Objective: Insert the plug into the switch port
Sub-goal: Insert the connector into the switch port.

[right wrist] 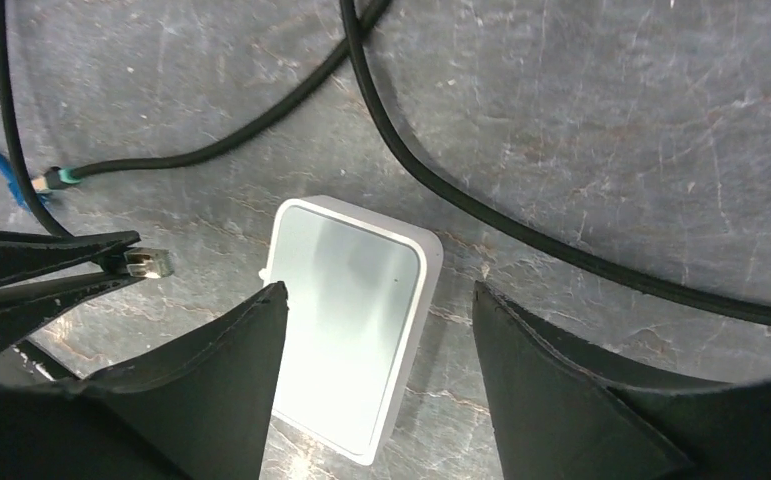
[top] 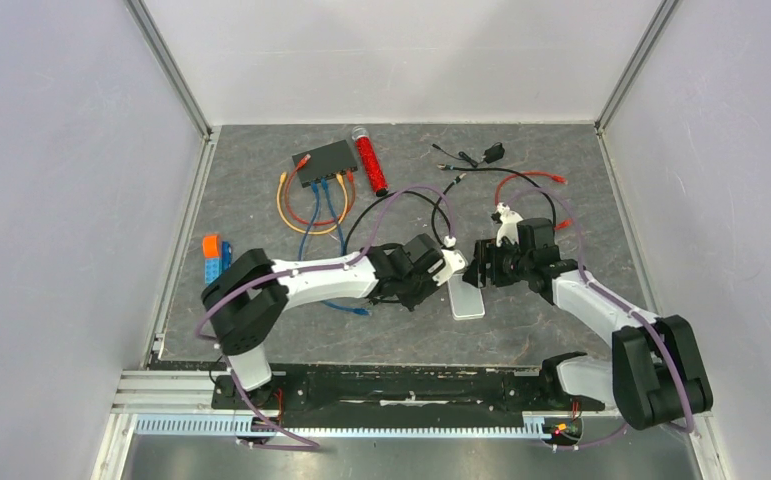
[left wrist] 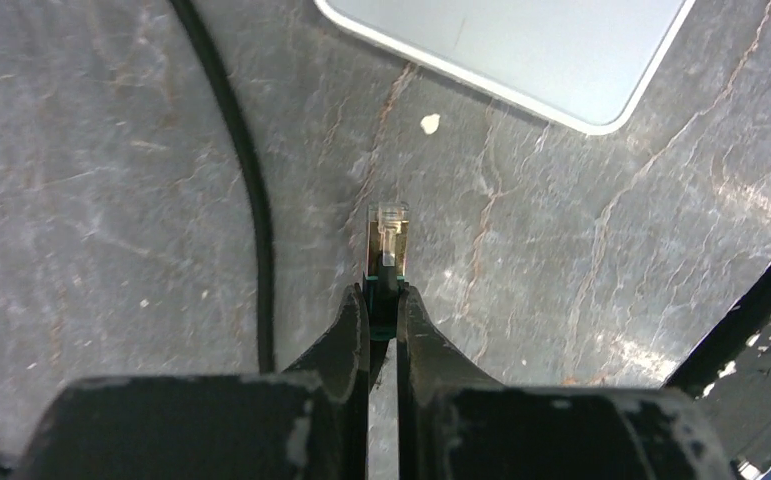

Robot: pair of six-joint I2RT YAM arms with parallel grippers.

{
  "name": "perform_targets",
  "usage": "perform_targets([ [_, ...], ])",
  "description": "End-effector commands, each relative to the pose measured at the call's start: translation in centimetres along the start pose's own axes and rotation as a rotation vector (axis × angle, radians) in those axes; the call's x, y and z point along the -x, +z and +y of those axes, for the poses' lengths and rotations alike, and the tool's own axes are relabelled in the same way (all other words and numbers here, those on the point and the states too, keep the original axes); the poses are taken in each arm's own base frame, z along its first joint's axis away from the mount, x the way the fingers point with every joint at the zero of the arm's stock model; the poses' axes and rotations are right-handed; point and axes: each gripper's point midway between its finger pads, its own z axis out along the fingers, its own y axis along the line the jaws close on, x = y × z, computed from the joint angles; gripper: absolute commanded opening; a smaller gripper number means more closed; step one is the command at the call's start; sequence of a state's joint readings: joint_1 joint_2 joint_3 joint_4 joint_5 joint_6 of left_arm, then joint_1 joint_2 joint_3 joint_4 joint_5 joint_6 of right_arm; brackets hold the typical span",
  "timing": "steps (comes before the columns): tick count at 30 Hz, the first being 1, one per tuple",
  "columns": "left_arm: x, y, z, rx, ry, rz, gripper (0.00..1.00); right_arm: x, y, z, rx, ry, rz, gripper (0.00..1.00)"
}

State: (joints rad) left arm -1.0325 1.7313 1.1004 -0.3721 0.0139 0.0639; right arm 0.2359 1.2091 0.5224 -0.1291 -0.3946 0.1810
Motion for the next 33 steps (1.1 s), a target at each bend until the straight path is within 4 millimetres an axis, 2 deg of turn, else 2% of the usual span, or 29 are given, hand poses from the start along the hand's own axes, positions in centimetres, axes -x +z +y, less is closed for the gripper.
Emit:
perform_targets([
  [1, 0.9, 1.3, -1.4, -0.069, -0.113, 0.026, 0.02, 0.0, 0.8, -0.9, -0.008, -0.037, -0.002, 0.65],
  [4, 1.2, 2.2, -1.8, -0.092, -0.105, 0.016, 0.02, -0.5, 1.3, -0.9, 0.013, -0.040, 0.015, 0.54],
  [7, 1.2, 2.8, -1.6, -0.092, -0.086, 0.013, 0.02, -1.2, 1.8, -0.2, 0.070, -0.041, 0.041, 0.48],
  [11, 1.3, 3.4, -1.3, -0.101, -0.098, 0.021, 0.02, -2.0, 2.2, -0.3, 0.092, -0.052, 0.068, 0.47],
  [20, 1.0, 3.7, -0.3, -0.115, -0.156, 0.011, 0.02, -2.8, 3.2, 0.9, 0.214, -0.091, 0.094, 0.44],
  [27, 0.7, 4.1, -1.0, -0.152, -0.172, 0.024, 0.02, -3.4, 3.3, 1.5, 0.247, -0.028, 0.093, 0.40],
  [33, -0.4, 3.8, -1.8, -0.168, -0.282, 0.099, 0.02, -3.6, 3.4, 1.4, 0.244, 0.020, 0.088, 0.36],
])
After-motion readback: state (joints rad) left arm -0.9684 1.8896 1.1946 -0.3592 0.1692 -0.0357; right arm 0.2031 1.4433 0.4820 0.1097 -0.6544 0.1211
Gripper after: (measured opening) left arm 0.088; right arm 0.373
